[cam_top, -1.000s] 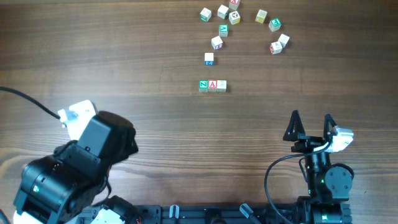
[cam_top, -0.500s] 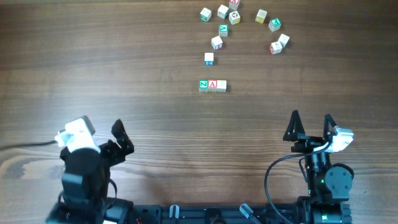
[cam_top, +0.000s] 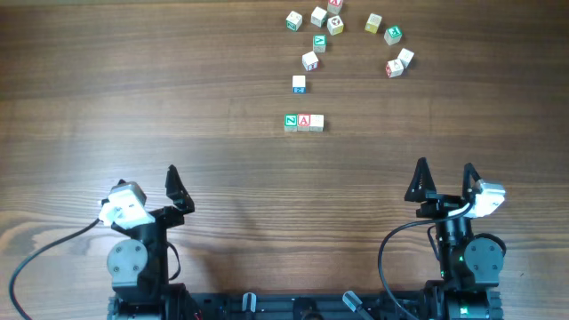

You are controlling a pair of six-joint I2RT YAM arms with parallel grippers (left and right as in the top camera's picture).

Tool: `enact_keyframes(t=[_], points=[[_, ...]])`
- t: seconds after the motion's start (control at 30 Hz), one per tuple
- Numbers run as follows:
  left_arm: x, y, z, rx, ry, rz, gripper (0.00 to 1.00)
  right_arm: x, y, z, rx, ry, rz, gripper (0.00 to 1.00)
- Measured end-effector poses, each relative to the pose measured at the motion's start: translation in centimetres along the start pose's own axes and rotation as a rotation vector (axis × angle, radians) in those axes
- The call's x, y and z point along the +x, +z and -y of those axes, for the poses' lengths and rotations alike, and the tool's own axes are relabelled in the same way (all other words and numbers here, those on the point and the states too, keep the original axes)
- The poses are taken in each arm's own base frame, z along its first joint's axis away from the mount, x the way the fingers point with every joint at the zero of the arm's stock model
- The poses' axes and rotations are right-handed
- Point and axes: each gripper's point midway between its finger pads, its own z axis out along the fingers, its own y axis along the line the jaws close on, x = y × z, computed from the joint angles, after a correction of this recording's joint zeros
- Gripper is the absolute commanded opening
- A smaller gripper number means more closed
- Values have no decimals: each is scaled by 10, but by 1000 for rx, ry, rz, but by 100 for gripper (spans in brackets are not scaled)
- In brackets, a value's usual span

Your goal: Form a horizontal line

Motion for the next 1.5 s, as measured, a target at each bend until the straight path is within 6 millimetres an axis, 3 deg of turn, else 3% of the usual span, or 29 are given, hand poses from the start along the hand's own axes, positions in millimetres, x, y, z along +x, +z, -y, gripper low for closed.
enact_keyframes(t=[0.3,0.43,0.9,1.5], points=[[19,10,0,17,34,17,100,0,0,0,1,0,0,100],[9,12,3,36,42,84,100,0,0,0,0,0,0,100],[20,12,16,109,98,51,100,0,0,0,0,0,0,100],[20,12,17,112,101,51,100,0,0,0,0,0,0,100]])
